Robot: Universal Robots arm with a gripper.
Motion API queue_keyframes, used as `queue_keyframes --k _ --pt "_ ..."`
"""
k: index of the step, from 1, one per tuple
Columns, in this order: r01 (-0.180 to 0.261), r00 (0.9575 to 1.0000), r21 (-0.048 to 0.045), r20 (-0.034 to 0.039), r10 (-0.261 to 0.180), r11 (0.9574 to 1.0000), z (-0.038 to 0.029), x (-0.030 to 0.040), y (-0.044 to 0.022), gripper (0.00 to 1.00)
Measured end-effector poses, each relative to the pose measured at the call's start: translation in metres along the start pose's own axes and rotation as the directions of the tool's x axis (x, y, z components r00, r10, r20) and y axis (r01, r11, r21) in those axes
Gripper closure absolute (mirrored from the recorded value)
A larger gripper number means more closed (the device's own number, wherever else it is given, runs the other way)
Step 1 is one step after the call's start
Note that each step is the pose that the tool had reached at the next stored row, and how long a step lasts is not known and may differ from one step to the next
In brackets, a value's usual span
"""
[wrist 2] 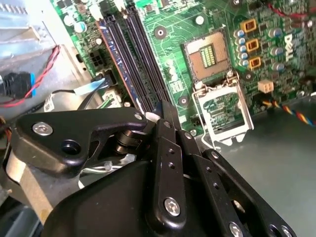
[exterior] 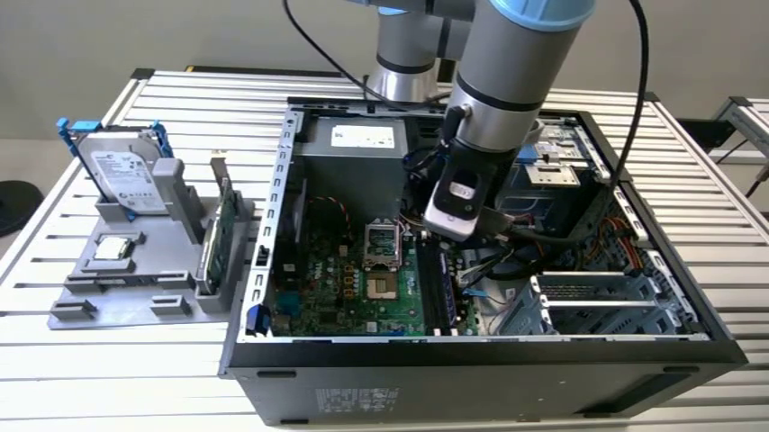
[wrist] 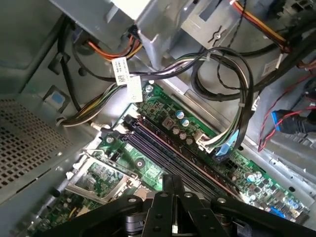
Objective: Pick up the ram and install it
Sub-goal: 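Press down the ram until it locks into place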
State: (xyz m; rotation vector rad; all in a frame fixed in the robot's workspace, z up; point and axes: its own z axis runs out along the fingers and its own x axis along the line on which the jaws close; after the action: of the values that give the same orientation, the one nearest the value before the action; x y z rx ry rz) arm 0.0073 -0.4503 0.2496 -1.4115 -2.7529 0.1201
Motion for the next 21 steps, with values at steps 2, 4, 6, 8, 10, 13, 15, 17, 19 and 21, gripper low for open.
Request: queue_keyframes --k 2,4,6,8,10,13,15,17,19,21 --pt "-0.025 0.9997 -0.0002 -0.0022 0.025 0.9997 0.0000 0.0000 0.0000 1.00" --pt "-0.051 0.9987 -0.0001 -0.0044 0.051 0.9987 0.0000 0.0000 0.0000 1.00" --pt "-0.079 0.9969 0.0000 -0.0069 0.079 0.9969 0.0000 0.0000 0.0000 1.00" --pt "-0.099 0.9950 0.0001 -0.0078 0.099 0.9950 0.0002 0.0000 0.0000 1.00" --pt "-0.116 0.9933 0.0003 -0.0089 0.116 0.9933 0.0004 0.0000 0.0001 1.00" --pt "-0.157 0.9876 0.0008 -0.0123 0.157 0.9876 0.0004 0.0000 0.0001 1.00" --pt "-0.187 0.9823 0.0011 -0.0150 0.187 0.9824 0.0005 0.0000 0.0001 1.00" --pt "-0.216 0.9762 0.0014 -0.0178 0.216 0.9764 0.0005 0.0000 0.0001 1.00" --pt "-0.245 0.9692 0.0020 -0.0203 0.245 0.9694 0.0005 0.0000 0.0001 1.00" --pt "-0.273 0.9618 0.0025 -0.0227 0.273 0.9621 0.0005 0.0000 0.0001 1.00"
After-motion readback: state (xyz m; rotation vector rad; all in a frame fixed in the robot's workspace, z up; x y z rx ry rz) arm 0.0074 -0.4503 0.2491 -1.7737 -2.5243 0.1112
